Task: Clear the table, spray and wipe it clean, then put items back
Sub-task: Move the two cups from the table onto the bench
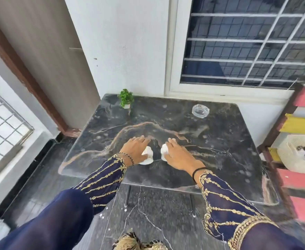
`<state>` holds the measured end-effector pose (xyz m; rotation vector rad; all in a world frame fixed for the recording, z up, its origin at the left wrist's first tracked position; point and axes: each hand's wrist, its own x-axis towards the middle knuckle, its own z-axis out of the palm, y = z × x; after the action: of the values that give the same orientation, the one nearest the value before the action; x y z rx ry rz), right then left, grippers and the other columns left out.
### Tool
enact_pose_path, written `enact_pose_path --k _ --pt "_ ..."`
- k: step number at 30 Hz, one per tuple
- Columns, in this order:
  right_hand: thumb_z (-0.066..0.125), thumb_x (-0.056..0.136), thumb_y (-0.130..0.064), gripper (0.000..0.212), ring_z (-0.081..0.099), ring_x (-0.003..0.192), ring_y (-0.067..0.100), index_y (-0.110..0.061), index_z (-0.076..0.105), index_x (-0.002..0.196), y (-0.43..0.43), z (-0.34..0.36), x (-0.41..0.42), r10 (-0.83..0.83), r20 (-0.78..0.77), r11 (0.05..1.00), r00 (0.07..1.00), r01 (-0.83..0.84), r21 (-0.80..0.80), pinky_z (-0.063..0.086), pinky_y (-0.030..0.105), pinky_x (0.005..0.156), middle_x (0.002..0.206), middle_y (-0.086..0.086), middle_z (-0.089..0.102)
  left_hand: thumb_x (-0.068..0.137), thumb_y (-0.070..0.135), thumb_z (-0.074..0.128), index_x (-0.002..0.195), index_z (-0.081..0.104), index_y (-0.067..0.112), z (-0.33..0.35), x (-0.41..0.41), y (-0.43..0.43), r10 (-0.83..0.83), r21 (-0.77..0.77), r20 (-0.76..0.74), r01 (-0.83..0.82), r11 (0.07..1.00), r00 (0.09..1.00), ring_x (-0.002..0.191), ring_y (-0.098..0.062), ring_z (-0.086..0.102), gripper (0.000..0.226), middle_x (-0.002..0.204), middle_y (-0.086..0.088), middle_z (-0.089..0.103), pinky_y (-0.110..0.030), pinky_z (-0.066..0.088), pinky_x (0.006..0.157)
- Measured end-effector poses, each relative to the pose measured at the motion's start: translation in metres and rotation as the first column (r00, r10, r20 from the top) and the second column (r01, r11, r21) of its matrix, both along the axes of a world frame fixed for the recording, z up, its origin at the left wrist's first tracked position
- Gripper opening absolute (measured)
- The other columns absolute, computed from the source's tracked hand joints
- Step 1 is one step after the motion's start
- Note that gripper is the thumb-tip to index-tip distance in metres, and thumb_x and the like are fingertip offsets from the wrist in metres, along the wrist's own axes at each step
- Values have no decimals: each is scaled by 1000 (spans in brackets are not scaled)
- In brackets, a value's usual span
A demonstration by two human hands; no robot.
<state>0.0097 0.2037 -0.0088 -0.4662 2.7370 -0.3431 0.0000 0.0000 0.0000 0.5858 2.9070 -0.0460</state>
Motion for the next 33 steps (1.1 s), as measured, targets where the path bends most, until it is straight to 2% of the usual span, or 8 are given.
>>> enact_pose_path --k 7,12,18,20,22,24,27,33 --pt "55 101 -12 58 25 153 33 -13 35 156 3 -19 -9 -14 -8 1000 1000 14 9 33 49 119 170 10 20 83 41 63 141 34 28 -41 2 -8 82 -20 64 -81 996 995 127 -25 49 67 152 0 33 -44 51 91" --pt "55 97 -2 60 30 149 29 -20 44 153 3 -34 -26 32 -47 999 998 -32 18 40 44 116 165 5 32 85 23 59 137 37 23 -62 -11 -6 53 -59 2 -53 997 999 112 -25 57 56 144 -2 40 -41 58 66" --pt "59 93 3 62 41 134 29 -26 48 147 6 -44 -47 83 -111 989 990 -68 132 61 41 81 161 0 37 78 12 69 126 54 20 -69 -32 -9 54 20 -33 -54 998 998 92 -27 66 51 129 -8 54 -36 55 47" --pt "58 93 3 61 46 126 28 -26 48 145 7 -50 -56 90 -134 987 987 -71 142 61 39 76 157 -1 41 77 11 70 124 58 19 -69 -41 -8 53 59 -6 -53 997 999 86 -29 68 49 120 -10 58 -37 54 46" --pt "56 96 0 57 51 122 26 -27 49 145 10 -55 -63 57 -168 995 984 -42 94 61 38 82 154 -3 47 81 9 65 122 60 18 -67 -51 -4 84 113 42 -88 990 996 81 -34 69 41 112 -10 59 -40 53 51" --pt "54 96 -1 53 57 120 27 -25 57 142 17 -58 -67 -119 -125 990 985 108 -87 56 40 95 146 -2 59 87 13 55 123 59 20 -67 -61 3 149 189 112 -168 968 983 85 -38 67 36 113 -9 58 -44 55 65" --pt "58 92 -1 46 65 118 27 -22 69 132 36 -58 -67 -396 19 861 918 379 -338 51 40 101 130 0 72 86 16 54 121 63 23 -66 -75 20 183 319 217 -246 915 959 96 -35 64 37 110 -8 64 -41 54 80" --pt "63 88 1 41 69 94 16 -20 76 121 106 -57 -57 -583 131 693 802 575 -435 48 17 90 113 0 78 80 18 59 109 71 23 -62 -98 86 97 387 304 -216 896 948 92 -30 66 32 101 -8 74 -28 49 72"
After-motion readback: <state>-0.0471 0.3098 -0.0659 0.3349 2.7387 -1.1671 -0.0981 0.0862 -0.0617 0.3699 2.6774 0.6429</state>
